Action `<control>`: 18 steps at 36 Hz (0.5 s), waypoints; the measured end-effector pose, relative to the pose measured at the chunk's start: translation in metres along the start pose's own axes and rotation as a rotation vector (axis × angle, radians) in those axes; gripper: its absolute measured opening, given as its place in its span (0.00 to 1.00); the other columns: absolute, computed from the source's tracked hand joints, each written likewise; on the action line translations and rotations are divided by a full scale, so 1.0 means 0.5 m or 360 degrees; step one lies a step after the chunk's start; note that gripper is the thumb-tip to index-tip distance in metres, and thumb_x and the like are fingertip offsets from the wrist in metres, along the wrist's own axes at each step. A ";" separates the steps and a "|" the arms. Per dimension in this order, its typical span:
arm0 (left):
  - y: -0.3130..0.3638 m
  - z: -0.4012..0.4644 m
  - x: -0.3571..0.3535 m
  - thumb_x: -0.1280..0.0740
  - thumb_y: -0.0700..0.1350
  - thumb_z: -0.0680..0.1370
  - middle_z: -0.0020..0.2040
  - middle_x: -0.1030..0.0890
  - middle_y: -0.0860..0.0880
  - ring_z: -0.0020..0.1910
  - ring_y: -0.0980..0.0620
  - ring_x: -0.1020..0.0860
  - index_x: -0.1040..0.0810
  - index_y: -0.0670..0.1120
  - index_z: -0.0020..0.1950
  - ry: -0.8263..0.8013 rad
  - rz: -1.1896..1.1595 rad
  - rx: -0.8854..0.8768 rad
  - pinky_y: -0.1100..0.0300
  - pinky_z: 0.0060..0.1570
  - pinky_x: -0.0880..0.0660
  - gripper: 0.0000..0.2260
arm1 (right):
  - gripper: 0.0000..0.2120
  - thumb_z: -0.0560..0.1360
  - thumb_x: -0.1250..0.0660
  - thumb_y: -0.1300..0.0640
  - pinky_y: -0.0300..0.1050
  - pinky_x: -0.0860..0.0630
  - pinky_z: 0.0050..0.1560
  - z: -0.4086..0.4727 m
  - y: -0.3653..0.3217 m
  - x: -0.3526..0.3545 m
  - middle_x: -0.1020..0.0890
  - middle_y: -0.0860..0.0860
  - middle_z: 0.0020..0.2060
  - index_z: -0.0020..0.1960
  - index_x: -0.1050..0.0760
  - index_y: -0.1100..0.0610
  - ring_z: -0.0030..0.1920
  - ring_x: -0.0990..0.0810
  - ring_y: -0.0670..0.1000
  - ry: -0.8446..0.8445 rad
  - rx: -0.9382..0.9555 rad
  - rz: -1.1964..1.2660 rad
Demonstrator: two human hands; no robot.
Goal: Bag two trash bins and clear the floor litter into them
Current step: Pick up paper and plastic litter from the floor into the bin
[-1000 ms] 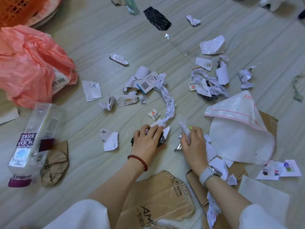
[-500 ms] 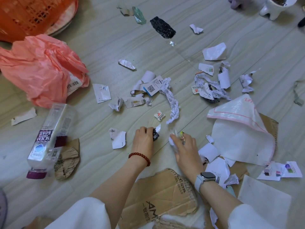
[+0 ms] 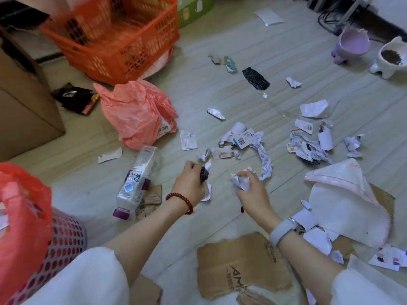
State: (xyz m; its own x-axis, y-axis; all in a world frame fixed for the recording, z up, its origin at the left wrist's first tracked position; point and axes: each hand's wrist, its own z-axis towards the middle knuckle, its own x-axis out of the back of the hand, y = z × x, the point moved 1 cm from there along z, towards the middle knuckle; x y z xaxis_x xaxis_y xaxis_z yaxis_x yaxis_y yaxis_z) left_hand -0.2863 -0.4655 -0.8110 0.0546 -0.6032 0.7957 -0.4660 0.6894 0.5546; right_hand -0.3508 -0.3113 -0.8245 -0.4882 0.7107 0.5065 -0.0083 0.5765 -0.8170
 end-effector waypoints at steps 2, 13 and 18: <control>-0.008 -0.003 0.094 0.39 0.37 0.74 0.50 0.25 0.40 0.47 0.40 0.26 0.30 0.41 0.49 0.0097 0.0015 -0.0030 0.57 0.38 0.36 0.05 | 0.12 0.72 0.38 0.67 0.33 0.32 0.38 0.008 -0.089 -0.017 0.24 0.50 0.48 0.50 0.28 0.52 0.46 0.27 0.50 -0.0029 0.0093 0.0173; -0.229 -0.235 0.545 0.39 0.34 0.73 0.41 0.25 0.44 0.41 0.43 0.28 0.30 0.40 0.49 0.0913 0.0014 0.0112 0.54 0.38 0.35 0.06 | 0.17 0.68 0.39 0.73 0.36 0.30 0.36 -0.087 -0.537 -0.248 0.22 0.53 0.39 0.45 0.28 0.52 0.39 0.25 0.49 -0.0540 0.0756 0.0490; -0.389 -0.372 0.570 0.36 0.39 0.74 0.39 0.23 0.44 0.39 0.44 0.26 0.29 0.41 0.47 0.1008 0.0000 0.0328 0.51 0.40 0.30 0.03 | 0.15 0.65 0.39 0.64 0.37 0.30 0.41 -0.170 -0.630 -0.395 0.22 0.57 0.49 0.47 0.28 0.49 0.44 0.25 0.52 -0.0795 0.0953 0.0345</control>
State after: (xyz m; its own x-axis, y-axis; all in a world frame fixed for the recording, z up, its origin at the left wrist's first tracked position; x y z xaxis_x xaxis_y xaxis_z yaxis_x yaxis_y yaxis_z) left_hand -0.0157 -0.6970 -0.6469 0.5337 -0.2078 0.8197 -0.6218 0.5606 0.5469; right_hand -0.1775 -0.5988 -0.6434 -0.8637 0.4362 0.2523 -0.2652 0.0321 -0.9636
